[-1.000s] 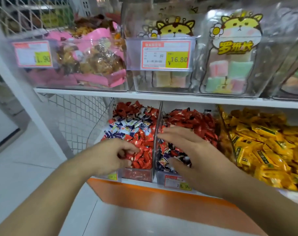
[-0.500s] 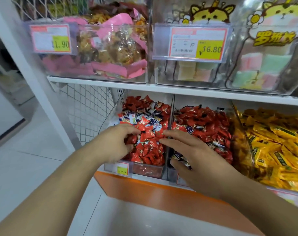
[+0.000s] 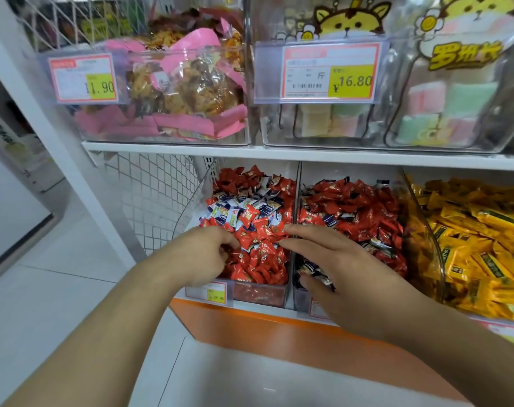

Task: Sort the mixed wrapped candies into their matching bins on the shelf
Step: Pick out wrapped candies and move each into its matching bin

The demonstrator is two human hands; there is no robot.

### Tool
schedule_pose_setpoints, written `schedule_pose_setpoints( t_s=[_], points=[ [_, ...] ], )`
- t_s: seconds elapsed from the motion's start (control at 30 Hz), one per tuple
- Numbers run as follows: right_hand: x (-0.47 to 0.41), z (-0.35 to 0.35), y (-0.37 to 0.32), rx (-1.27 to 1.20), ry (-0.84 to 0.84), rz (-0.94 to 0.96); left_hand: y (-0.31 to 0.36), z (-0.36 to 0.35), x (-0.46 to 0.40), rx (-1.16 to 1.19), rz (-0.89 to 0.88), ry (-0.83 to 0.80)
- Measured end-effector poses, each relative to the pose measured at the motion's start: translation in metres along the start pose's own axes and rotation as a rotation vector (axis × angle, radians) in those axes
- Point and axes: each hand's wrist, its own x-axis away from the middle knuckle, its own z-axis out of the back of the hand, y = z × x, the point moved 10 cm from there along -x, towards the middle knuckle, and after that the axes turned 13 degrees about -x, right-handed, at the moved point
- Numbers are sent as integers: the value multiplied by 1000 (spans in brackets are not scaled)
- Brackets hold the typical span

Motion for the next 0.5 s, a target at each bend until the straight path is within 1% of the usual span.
schedule_pose_setpoints(
  t_s=[0.13, 0.27, 0.37, 0.5],
  points=[
    [0, 0, 0, 3, 2, -1, -15, 1, -2, 43, 75, 31],
    [0, 0, 1, 7, 6, 3, -13, -4, -6, 51, 65, 24],
    [0, -1, 1, 15, 2, 0, -14, -7, -9, 123, 53, 41],
    [0, -1, 1, 5, 1, -9, -12, -15, -9, 138, 45, -8]
  ],
)
